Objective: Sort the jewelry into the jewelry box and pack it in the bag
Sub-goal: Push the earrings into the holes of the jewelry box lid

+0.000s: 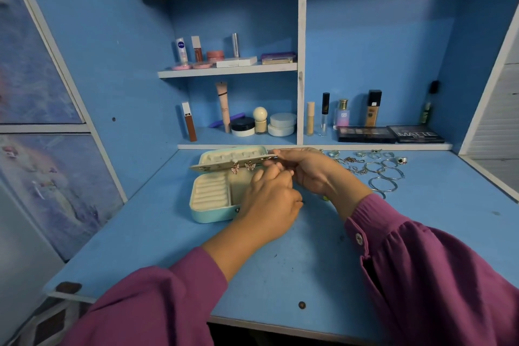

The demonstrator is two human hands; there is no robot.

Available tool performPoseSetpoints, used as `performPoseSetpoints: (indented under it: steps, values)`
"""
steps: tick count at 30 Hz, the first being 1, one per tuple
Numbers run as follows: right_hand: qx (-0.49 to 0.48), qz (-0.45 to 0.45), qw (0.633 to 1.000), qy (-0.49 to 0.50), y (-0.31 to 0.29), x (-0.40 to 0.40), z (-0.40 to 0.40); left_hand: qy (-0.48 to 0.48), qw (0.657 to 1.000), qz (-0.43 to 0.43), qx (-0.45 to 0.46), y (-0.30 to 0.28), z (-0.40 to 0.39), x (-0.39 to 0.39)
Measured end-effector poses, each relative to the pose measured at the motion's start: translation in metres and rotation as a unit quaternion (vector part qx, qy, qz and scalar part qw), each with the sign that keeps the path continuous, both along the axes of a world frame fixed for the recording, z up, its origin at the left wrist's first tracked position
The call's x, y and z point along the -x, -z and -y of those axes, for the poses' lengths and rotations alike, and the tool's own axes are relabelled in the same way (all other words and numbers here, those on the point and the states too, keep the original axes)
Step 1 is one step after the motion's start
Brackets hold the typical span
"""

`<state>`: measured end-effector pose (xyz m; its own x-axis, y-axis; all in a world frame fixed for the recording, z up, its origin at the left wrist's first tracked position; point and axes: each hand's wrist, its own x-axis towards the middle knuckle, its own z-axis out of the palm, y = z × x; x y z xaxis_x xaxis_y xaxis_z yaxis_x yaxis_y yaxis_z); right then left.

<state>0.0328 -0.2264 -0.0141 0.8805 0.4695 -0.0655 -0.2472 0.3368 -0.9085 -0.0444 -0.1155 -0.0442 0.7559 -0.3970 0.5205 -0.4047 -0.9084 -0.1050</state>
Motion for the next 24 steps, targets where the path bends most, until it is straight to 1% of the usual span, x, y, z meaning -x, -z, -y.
performPoseSetpoints:
  steps: [7,11,14,19,22,24]
  values:
    - [-0.003,-0.004,1.0,-0.005,0.001,0.0,0.001,-0.011,0.999,-0.034,0.02,-0.004,0.003,0.001]
    - [0.004,-0.004,1.0,-0.009,0.001,-0.001,0.001,-0.013,0.999,-0.038,0.018,-0.003,0.004,0.002]
    - [0.003,-0.004,1.0,-0.015,0.002,-0.002,0.001,-0.024,1.0,-0.015,0.011,-0.002,0.007,0.001]
    - [0.012,0.001,1.0,-0.019,0.002,-0.001,0.001,-0.007,1.0,0.02,0.02,0.003,0.007,-0.002]
    - [0.031,0.009,0.999,-0.01,0.001,0.002,0.003,0.0,0.997,0.051,0.055,0.003,0.002,0.001]
    - [0.039,0.014,0.999,-0.007,0.002,0.003,0.004,0.013,0.995,0.055,0.081,0.001,-0.005,0.003]
